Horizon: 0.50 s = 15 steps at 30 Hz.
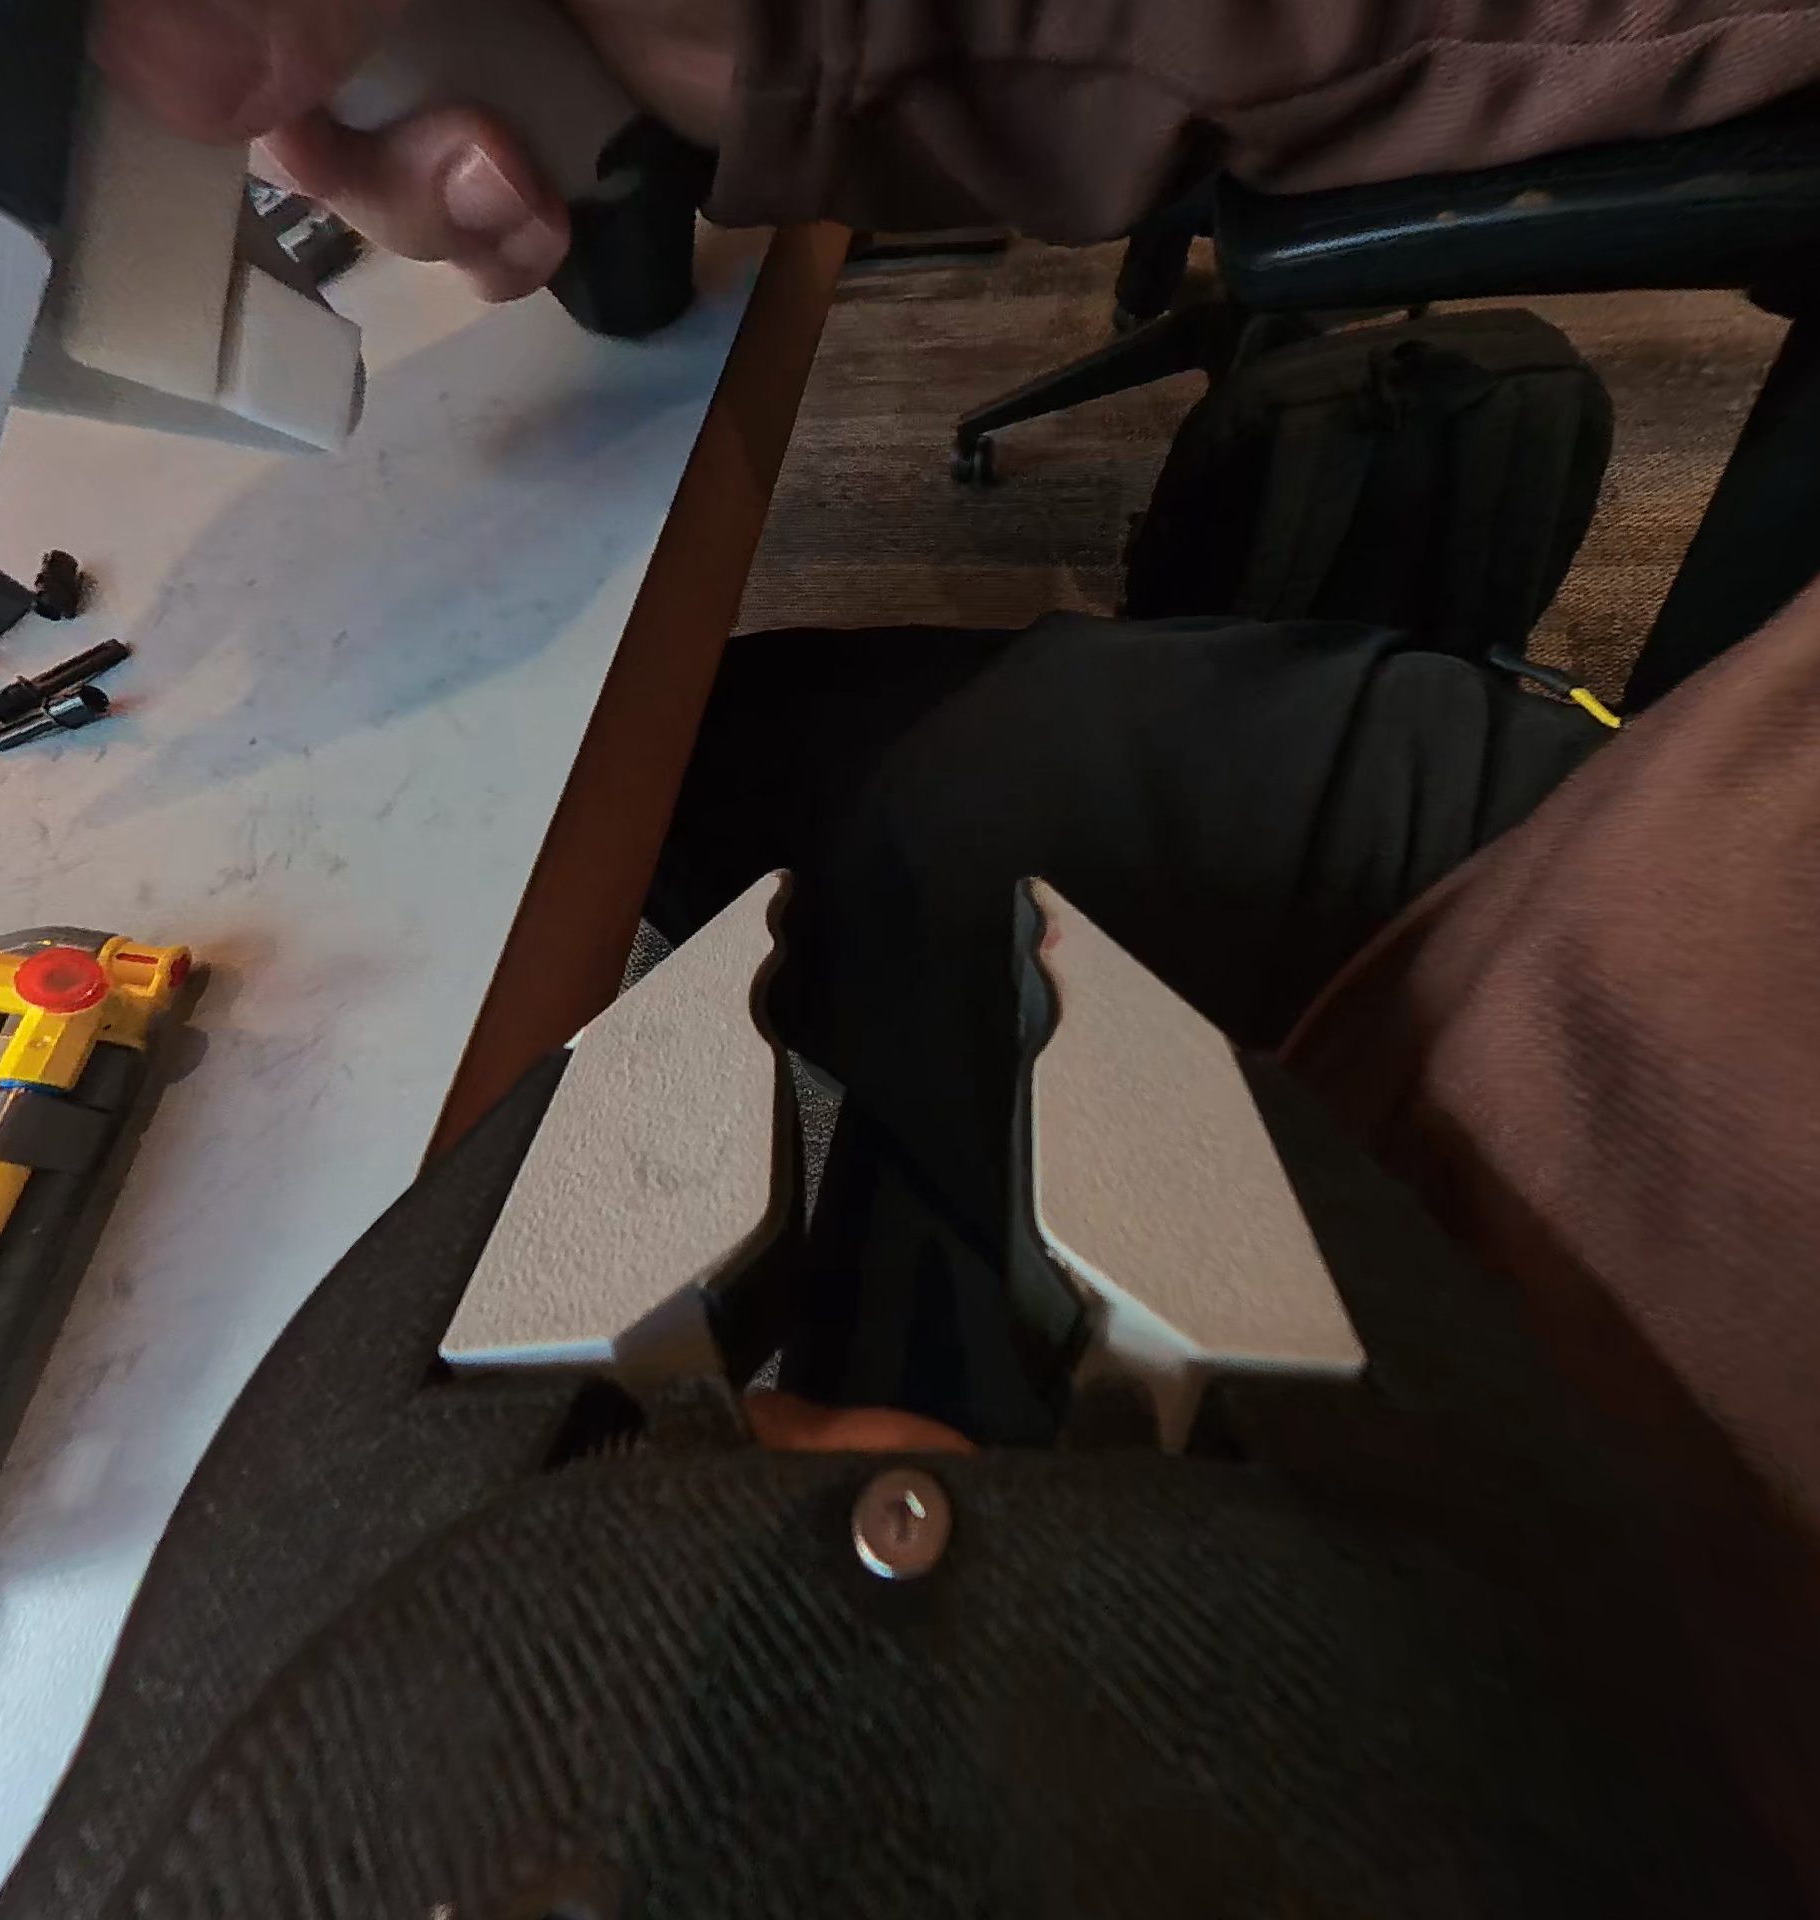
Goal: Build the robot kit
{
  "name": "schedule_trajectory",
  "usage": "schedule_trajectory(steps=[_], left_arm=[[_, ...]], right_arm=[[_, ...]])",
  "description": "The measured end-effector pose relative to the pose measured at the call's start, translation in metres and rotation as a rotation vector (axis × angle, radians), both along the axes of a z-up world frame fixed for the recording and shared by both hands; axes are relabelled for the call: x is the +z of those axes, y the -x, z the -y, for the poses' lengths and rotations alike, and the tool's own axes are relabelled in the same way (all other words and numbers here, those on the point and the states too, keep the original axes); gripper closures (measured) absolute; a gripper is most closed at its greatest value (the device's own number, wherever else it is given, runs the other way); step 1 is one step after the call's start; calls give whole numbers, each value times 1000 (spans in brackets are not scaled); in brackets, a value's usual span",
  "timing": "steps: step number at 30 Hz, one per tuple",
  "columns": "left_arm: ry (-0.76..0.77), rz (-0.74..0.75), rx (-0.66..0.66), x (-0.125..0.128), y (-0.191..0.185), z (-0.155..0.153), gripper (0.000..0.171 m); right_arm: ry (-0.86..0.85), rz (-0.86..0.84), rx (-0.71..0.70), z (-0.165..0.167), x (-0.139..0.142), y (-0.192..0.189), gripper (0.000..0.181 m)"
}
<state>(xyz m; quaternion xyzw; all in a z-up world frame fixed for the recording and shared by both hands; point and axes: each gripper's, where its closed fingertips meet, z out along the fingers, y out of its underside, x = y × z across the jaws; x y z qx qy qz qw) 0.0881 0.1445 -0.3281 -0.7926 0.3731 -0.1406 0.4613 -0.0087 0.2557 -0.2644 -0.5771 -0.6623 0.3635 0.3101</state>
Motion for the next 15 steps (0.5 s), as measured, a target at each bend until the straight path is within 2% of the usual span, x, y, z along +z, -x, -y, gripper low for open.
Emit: schedule_trajectory(steps=[9, 15], left_arm=[[-11, 46, 41, 17, 0, -1, 132], [-73, 42, 189, 42, 21, -8, 130]], right_arm=[[13, -21, 5, 0, 3, 2, 173], [3, -41, 17, 3, 6, 2, 173]])
